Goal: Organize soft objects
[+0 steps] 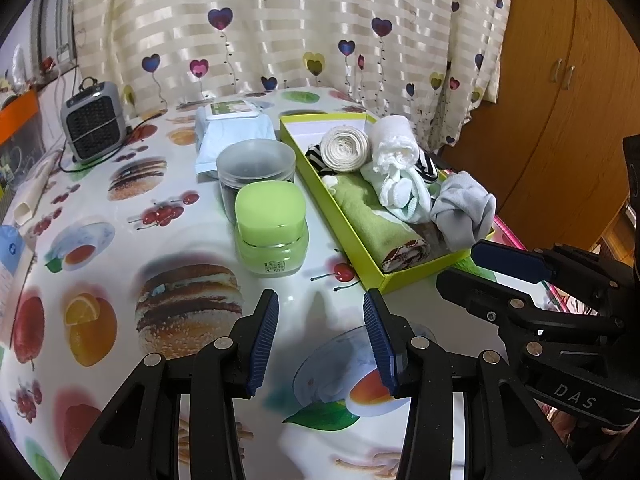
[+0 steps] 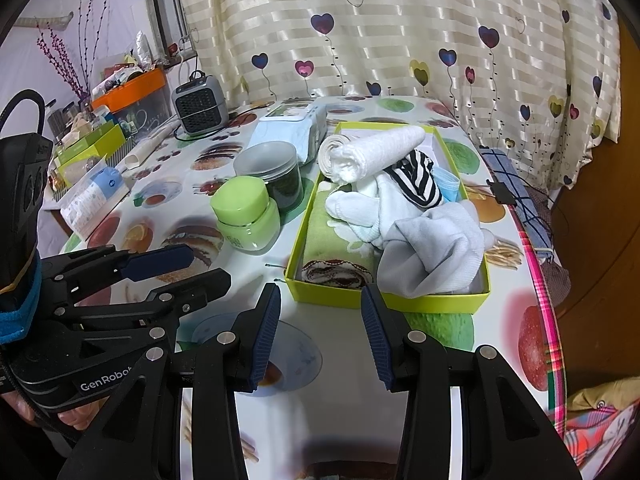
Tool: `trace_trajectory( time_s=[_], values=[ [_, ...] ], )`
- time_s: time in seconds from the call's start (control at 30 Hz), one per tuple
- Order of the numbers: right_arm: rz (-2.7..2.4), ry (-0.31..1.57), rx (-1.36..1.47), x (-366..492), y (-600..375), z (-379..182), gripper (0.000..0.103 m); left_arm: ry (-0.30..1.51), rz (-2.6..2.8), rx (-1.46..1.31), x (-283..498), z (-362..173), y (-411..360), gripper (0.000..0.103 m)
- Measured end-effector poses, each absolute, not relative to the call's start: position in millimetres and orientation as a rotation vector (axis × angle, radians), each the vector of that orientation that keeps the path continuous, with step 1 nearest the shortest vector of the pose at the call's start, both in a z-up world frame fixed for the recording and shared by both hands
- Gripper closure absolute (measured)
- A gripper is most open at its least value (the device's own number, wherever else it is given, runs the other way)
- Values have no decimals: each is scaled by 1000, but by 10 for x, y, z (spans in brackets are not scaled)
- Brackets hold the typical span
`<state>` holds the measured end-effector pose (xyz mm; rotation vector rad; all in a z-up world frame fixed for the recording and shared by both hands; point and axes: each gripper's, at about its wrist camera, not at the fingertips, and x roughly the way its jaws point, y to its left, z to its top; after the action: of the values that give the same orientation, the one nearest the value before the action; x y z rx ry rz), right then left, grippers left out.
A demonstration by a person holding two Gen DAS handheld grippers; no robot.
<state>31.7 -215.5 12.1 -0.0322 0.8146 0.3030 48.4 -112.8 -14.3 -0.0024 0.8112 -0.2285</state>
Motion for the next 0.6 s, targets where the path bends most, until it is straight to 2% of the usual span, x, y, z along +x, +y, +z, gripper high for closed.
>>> trace_trajectory(
  time_s=[0.6],
  values=[
    [303, 817, -32, 324, -2159, 116, 60, 827, -236, 2, 438, -204, -1162, 60]
  ],
)
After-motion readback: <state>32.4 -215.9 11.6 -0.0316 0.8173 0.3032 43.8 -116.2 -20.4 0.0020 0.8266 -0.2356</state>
